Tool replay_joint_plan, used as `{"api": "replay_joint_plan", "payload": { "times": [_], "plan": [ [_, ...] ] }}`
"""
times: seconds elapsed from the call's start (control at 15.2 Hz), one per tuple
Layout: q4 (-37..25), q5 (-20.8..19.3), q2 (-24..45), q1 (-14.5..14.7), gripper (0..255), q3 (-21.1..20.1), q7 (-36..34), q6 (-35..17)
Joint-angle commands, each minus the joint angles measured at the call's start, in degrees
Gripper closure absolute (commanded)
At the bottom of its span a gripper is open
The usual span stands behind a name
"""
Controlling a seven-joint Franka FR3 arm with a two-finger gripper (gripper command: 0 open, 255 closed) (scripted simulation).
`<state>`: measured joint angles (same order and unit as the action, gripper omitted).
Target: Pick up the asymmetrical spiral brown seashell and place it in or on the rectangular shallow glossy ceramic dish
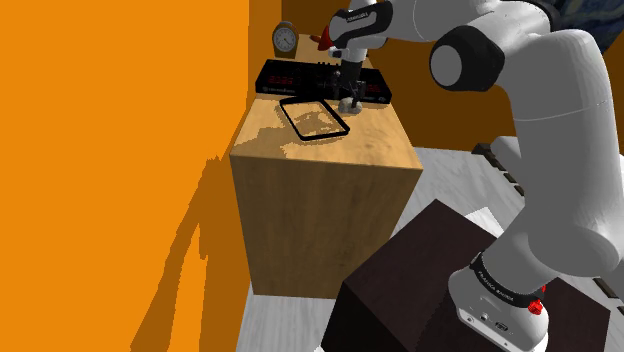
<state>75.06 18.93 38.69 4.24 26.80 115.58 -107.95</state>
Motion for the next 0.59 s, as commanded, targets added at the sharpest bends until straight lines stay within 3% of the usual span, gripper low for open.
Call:
{"api": "replay_joint_plan", "payload": {
  "times": [0.0,0.4,0.46,0.53],
  "plan": [
    [0.4,0.1,0.1,0.1,0,-0.1,0.0,-0.5],
    [0.4,0.1,0.1,0.1,0,-0.1,0.0,-0.5],
    [0.4,0.1,0.1,0.1,255,-0.1,0.0,-0.5],
    [0.4,0.1,0.1,0.1,255,-0.1,0.0,-0.5]
  ]
}}
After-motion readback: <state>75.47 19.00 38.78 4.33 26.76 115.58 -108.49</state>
